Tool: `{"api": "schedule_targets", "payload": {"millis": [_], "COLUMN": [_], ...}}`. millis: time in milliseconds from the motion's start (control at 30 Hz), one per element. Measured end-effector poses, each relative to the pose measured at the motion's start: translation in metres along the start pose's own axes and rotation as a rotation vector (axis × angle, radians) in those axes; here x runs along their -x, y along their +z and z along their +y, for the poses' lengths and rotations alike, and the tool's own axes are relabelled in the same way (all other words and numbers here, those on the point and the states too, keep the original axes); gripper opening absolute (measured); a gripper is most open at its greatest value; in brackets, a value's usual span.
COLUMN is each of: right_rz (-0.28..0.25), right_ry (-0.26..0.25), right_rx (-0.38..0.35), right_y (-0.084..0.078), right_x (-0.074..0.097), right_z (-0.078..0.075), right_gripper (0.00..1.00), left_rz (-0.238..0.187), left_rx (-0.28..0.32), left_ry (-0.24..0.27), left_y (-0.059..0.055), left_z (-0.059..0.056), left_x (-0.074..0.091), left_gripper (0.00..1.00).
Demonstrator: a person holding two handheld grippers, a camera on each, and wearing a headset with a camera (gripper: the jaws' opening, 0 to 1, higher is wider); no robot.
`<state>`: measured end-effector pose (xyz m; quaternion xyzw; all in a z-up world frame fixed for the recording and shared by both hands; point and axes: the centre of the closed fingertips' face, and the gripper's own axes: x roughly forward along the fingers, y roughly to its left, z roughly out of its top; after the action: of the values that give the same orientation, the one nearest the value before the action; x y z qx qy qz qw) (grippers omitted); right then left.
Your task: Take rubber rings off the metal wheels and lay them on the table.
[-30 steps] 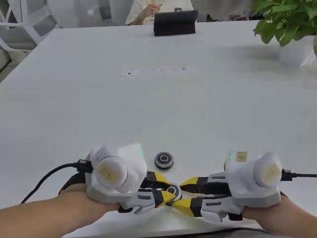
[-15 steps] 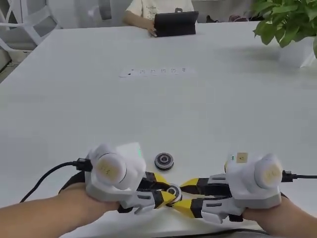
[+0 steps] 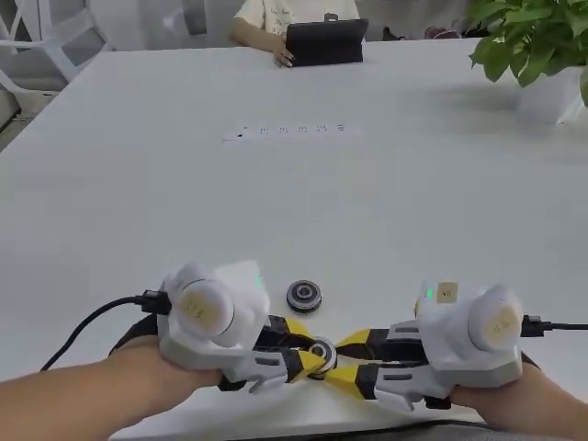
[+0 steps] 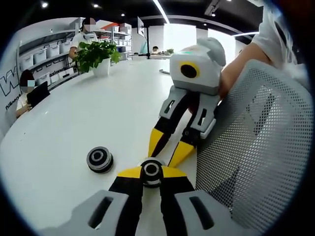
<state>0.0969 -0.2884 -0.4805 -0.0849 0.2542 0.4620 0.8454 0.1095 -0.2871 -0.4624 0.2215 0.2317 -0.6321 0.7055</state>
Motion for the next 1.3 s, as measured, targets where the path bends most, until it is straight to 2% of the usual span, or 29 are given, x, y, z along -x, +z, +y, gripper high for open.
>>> {"api": "schedule_targets", "payload": {"millis": [133,200,400,533,567,633,1033,1133,1300], "right_rz": [0.015,0.031,0.019,-0.009,-0.031,-0.056,-0.123,-0.16,-0.168], "right_ry": [-0.004,-0.01,-0.007,-0.013,-0.014,-0.014,-0.025,-0.025,-0.015], "right_rx": [0.013,0.032,-0.022,-0.138,-0.21,-0.277,-0.431,-0.475,-0.489], "right_y": [-0.001,-0.004,-0.005,-0.005,-0.004,-0.004,-0.001,0.004,0.008], "right_x": [0.002,0.004,0.003,0.004,0.004,0.005,0.008,0.01,0.011], "right_z": [0.001,0.0,-0.001,-0.004,-0.005,-0.007,-0.013,-0.016,-0.016], "right_gripper": [0.1,0.01,0.0,0.0,0.0,0.0,0.0,0.0,0.0], "left_rz": [-0.001,-0.001,-0.001,0.003,0.003,0.004,0.008,0.01,0.012], "left_rx": [0.001,0.002,0.005,-0.001,-0.001,0.0,-0.002,-0.003,-0.003], "left_ry": [0.002,0.004,0.007,0.006,0.007,0.01,0.01,0.011,0.015], "left_y": [0.0,0.0,0.0,0.0,0.0,0.0,0.0,0.0,0.0], "left_z": [0.0,0.0,0.0,0.0,0.0,0.0,-0.001,-0.001,-0.001], "left_x": [0.0,0.0,0.0,0.0,0.0,0.0,0.0,0.0,0.0], "left_gripper": [0.07,0.07,0.07,0.07,0.07,0.07,0.07,0.07,0.07]}}
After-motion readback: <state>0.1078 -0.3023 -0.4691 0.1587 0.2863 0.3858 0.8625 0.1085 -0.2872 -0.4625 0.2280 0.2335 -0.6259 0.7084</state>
